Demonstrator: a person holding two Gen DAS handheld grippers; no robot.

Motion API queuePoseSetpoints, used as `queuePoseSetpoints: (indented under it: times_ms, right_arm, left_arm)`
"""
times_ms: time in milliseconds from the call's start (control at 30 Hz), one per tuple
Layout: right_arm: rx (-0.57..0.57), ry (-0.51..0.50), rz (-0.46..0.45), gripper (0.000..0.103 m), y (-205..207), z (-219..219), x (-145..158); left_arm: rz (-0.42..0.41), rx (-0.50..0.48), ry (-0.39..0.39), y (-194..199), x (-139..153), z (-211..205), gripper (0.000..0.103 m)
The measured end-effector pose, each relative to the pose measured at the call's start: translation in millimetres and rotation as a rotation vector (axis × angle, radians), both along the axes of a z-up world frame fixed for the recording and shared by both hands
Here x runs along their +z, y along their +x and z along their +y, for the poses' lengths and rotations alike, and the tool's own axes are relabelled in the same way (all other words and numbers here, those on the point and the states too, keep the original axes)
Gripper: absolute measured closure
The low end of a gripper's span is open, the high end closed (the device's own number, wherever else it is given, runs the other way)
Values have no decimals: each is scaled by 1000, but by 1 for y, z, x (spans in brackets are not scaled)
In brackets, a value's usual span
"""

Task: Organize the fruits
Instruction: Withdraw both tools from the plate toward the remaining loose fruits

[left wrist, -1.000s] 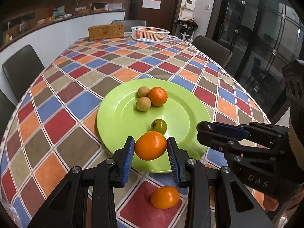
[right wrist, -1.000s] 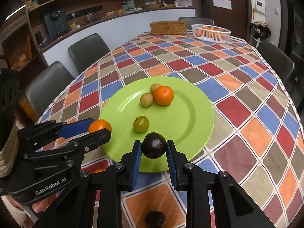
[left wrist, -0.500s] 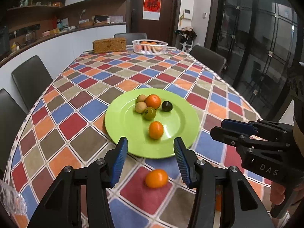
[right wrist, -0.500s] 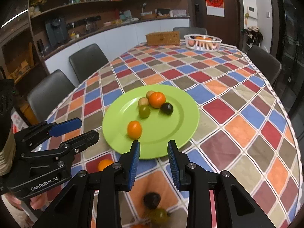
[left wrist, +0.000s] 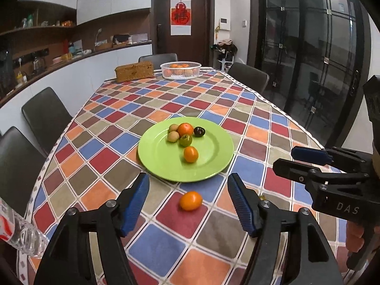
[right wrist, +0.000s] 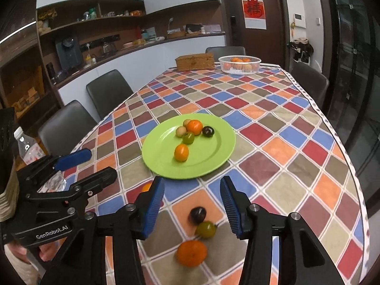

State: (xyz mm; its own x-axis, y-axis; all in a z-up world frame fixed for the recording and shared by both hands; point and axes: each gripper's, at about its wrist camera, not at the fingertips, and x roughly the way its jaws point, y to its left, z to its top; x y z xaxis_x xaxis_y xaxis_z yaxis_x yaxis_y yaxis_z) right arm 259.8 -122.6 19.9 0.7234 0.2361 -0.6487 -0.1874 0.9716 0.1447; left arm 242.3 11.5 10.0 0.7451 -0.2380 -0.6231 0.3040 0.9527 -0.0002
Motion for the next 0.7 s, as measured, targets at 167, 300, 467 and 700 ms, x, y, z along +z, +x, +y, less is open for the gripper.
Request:
queuePoseSetpoints:
  times_ms: [167, 300, 467, 700]
  right_arm:
    - [-23, -18, 33, 53, -14, 5, -9]
    - [-48, -6, 88, 53, -21, 7, -22]
    - [-76, 26, 167, 53, -22, 6, -39]
    - [-95, 28, 259, 53, -24, 7, -65]
  left_arm:
    - [14, -10, 24, -7, -8, 6, 33]
    - [38, -19, 33, -7, -16, 8, 32]
    - [71, -42, 55, -3, -29, 8, 30]
    - [121, -65, 77, 5, -45, 6, 30]
